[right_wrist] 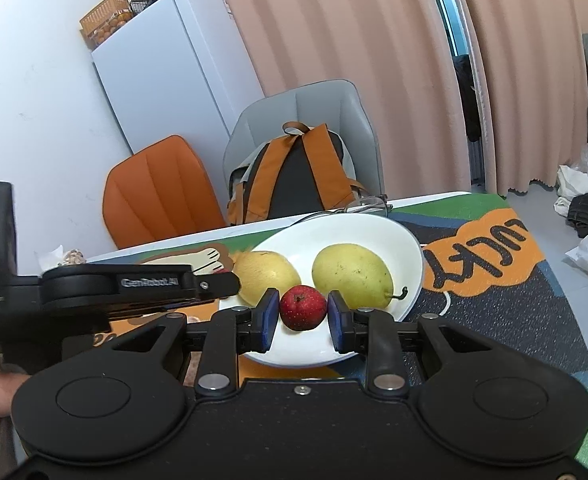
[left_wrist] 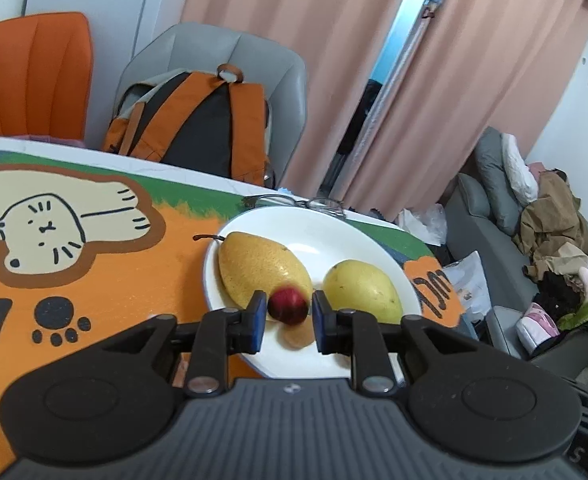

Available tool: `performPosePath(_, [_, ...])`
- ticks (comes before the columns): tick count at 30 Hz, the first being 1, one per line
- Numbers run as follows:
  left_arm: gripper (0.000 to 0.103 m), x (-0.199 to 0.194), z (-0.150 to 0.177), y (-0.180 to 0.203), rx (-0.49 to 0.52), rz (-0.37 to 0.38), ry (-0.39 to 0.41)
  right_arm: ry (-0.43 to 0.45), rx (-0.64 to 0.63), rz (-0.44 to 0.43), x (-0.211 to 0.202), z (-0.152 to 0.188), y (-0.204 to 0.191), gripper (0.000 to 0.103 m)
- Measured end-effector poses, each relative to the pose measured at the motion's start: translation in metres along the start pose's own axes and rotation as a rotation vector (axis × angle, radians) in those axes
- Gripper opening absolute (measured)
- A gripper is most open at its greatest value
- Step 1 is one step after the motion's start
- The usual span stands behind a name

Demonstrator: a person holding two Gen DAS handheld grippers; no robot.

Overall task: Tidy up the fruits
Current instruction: 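Open the right tool to release the red fruit beside the brown fruits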

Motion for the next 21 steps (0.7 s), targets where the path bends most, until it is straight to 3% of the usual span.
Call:
performPosePath(10, [0.034,-0.034,-0.007,-0.03,-0.083,-0.035,0.059,-0.075,-0.028,0.0,0.031,0.004,-0.017,0.028])
performPosePath(21, [0.047,-0.068,-0.006,-0.061,-0.114,-0.065,0.084,-0.071,-0.013,0.01,0.04,-0.001,-0.038,0.029])
Point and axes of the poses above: each gripper's, at about its wrist camera, not at the fingertips, and x roughly the way its jaws point, y to its right, z to its underside, the point moved 8 cm from there along x, roughly the way its jaws point, and after that the axes turned 13 degrees about z, right-handed, at the moved point
